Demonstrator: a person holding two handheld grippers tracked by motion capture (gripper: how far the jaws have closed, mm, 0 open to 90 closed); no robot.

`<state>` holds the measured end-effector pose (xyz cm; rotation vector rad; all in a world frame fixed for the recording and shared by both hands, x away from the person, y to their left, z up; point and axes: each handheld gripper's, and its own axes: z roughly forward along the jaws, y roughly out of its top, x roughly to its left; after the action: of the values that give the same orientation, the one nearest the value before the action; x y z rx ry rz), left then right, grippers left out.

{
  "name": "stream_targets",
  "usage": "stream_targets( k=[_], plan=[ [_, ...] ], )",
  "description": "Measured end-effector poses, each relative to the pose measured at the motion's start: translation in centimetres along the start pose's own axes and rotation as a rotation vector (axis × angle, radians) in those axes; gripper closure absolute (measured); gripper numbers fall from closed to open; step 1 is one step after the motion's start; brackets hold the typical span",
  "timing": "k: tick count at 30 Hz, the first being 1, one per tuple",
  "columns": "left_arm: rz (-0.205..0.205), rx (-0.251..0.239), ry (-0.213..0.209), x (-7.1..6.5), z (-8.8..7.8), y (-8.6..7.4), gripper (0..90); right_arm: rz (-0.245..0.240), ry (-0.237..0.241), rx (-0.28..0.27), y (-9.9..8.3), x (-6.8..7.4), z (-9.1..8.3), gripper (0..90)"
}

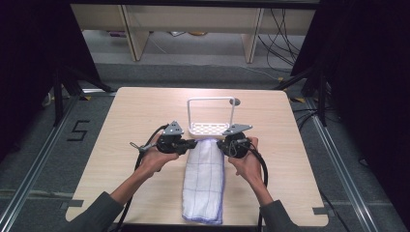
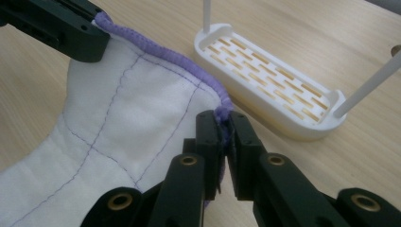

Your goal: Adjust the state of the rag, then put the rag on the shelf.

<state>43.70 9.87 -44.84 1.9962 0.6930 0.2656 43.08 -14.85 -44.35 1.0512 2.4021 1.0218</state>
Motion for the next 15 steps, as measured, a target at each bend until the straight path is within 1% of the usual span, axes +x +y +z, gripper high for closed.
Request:
stream_targets(
  k=[1,3,4,5,6,7,8,9,10,12,13,14,15],
  plan=[
    [0.006,-0.002,-0.003,0.0,-0.2,0.1,85.3,0.007,-0.002,-0.004,0.1,0.1,-0.1,84.4],
    [0.006,-0.004,-0.004,0.1,-0.3,0.1,85.3,0.005,-0.001,-0.013,0.3,0.2,-0.3,84.4],
    [0.008,-0.01,0.011,0.2,-0.6,0.2,85.2,0.007,0.007,-0.016,0.4,0.2,-0.3,84.4],
    [0.003,-0.015,0.003,0.3,-0.7,0.2,85.3,-0.009,0.006,-0.026,0.5,0.1,-0.3,84.5],
    [0.003,-0.01,0.016,0.2,-0.9,0.3,85.3,0.009,0.004,-0.017,0.6,0.2,-0.5,84.4],
    [0.003,-0.01,0.016,0.2,-0.9,0.3,85.3,-0.002,0.009,-0.023,0.7,0.2,-0.5,84.5],
    [-0.001,-0.019,0.007,0.3,-0.9,0.3,85.3,-0.009,0.009,-0.027,0.7,0.2,-0.5,84.4],
    [-0.003,-0.021,0.01,0.3,-0.9,0.4,85.3,-0.007,0.008,-0.027,0.7,0.2,-0.7,84.4],
    [-0.003,-0.021,0.003,0.4,-0.9,0.5,85.3,-0.012,0.004,-0.048,0.7,0.2,-0.6,84.4],
    [-0.001,-0.026,0.009,0.1,-0.8,0.6,85.4,-0.011,0.01,-0.042,0.9,0.3,-1.0,84.4],
    [0.003,-0.024,0.001,0.1,-0.9,0.7,85.4,-0.003,0.014,-0.041,0.9,0.4,-1.2,84.4],
    [0.004,-0.031,-0.001,0.0,-0.9,0.7,85.4,-0.002,0.006,-0.05,1.0,0.5,-1.3,84.5],
    [0.007,-0.027,0.0,-0.1,-1.0,0.9,85.4,-0.024,0.014,-0.064,1.1,0.4,-1.4,84.5]
  ],
)
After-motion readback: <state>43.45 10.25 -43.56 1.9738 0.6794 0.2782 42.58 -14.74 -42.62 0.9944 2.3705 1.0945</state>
